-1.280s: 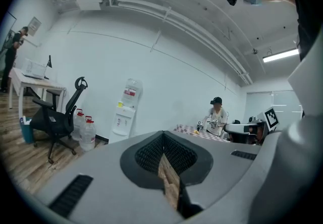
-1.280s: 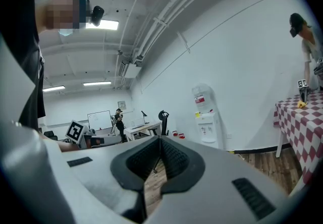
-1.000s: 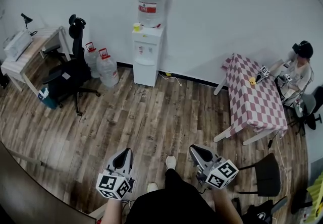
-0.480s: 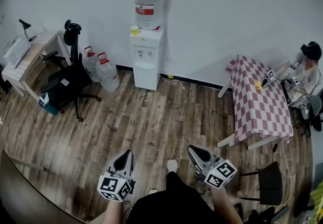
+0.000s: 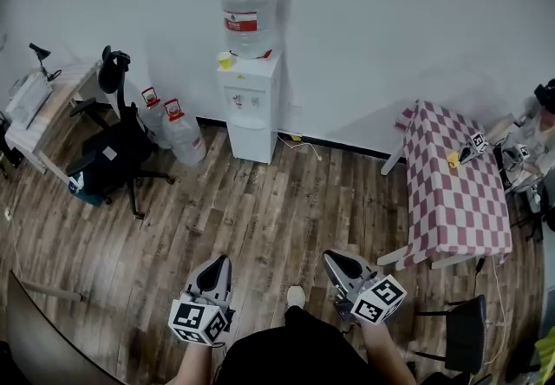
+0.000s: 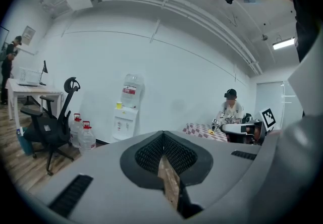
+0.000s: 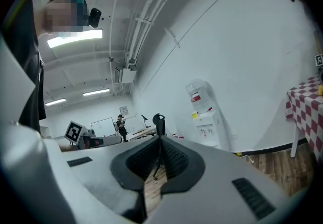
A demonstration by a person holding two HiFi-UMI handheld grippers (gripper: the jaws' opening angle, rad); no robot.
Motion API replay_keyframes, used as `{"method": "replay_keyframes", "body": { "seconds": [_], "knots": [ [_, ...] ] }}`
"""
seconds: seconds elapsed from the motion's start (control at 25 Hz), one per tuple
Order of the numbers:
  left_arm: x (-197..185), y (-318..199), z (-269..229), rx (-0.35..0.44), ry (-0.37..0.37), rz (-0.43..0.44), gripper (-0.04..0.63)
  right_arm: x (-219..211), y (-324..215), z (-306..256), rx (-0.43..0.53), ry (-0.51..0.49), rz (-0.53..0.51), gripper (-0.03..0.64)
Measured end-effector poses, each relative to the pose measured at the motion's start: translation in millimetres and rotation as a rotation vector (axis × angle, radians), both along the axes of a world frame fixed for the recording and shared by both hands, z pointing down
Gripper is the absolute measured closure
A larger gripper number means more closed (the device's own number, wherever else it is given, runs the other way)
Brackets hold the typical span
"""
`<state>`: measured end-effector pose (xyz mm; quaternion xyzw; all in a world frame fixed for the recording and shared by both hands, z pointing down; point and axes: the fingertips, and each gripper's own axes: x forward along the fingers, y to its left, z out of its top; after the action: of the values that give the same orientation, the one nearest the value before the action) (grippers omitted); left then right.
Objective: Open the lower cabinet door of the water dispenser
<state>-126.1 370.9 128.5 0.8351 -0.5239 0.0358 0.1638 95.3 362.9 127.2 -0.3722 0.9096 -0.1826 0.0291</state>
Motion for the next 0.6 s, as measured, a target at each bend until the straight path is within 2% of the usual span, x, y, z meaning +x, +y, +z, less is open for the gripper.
{"method": "replay_keyframes", "body": {
  "seconds": [0.6],
  "knots": [
    [71, -98, 5, -0.028, -0.052, -0.015, 0.581, 59, -108, 18, -0.024, -0.003, -0.056, 0.594]
  ]
}}
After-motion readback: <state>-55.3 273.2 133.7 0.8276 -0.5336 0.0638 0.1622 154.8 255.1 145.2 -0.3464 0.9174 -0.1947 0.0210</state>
